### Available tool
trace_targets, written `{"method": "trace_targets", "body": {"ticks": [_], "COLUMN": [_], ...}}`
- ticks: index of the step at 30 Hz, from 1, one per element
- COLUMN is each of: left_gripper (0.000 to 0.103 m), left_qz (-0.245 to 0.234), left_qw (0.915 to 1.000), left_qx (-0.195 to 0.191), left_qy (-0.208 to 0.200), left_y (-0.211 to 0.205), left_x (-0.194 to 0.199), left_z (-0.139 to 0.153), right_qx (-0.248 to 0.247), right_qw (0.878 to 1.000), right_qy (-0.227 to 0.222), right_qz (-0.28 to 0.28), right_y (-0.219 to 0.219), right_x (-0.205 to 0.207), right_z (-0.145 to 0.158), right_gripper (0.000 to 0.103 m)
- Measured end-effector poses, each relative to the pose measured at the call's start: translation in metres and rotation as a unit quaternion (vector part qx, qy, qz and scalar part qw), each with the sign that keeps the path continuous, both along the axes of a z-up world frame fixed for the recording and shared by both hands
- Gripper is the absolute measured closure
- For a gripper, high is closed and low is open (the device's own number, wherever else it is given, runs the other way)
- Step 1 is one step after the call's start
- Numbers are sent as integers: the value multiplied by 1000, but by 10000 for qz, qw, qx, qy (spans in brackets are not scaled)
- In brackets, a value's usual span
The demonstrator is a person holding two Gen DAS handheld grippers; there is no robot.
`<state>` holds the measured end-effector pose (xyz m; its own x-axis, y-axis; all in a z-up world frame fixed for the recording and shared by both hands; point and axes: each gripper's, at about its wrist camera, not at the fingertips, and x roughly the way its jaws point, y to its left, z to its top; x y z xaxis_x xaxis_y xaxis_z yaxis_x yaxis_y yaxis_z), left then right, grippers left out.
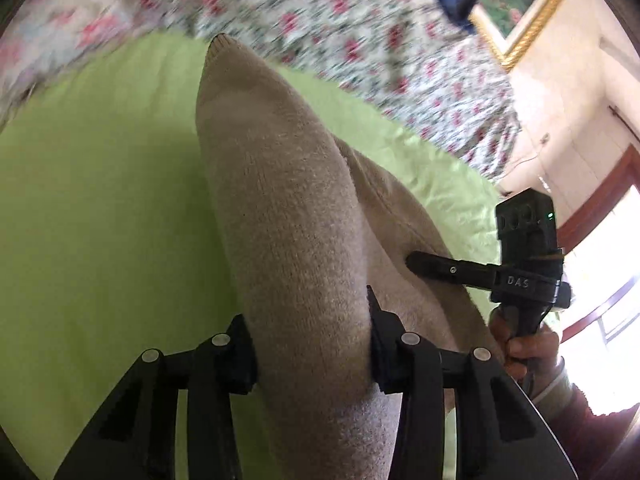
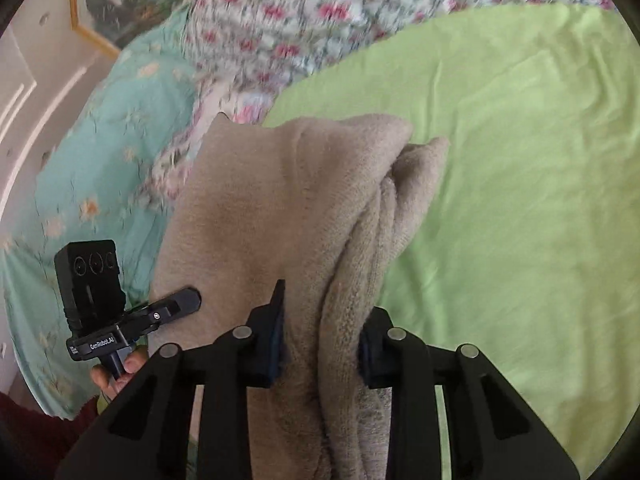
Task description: Fold small clothes
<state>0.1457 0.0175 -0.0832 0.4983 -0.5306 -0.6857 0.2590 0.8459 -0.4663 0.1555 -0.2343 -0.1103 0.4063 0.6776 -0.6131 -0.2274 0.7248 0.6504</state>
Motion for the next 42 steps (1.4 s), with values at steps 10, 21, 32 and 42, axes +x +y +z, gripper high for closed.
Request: {"method": "trace_targets", "body": {"ticks": [10, 21, 32, 42], "left_gripper": [39, 48, 49, 51], "left_qz": [535, 1248, 913, 839], "left_qw": [9982, 9920, 9861, 9885], "left_qx": [-252, -1, 1376, 1152], "left_qy": [-20, -177, -195, -511], "left_y": [33, 52, 8, 17], "left_x": [-1, 31, 41, -23], "left_z": [-2, 12, -6, 34], "right_qx": [-533, -452, -1328, -981], "right_qw": [9978, 9974, 9866, 9891], "right_qy": [51, 49, -104, -303], "right_qz": [-396, -553, -943, -1054], "right_y": [-6, 6, -9, -24], "right_x": [-11, 79, 70, 5], "right_z": [6, 15, -3, 39], "right_gripper": [46, 95, 96, 90]}}
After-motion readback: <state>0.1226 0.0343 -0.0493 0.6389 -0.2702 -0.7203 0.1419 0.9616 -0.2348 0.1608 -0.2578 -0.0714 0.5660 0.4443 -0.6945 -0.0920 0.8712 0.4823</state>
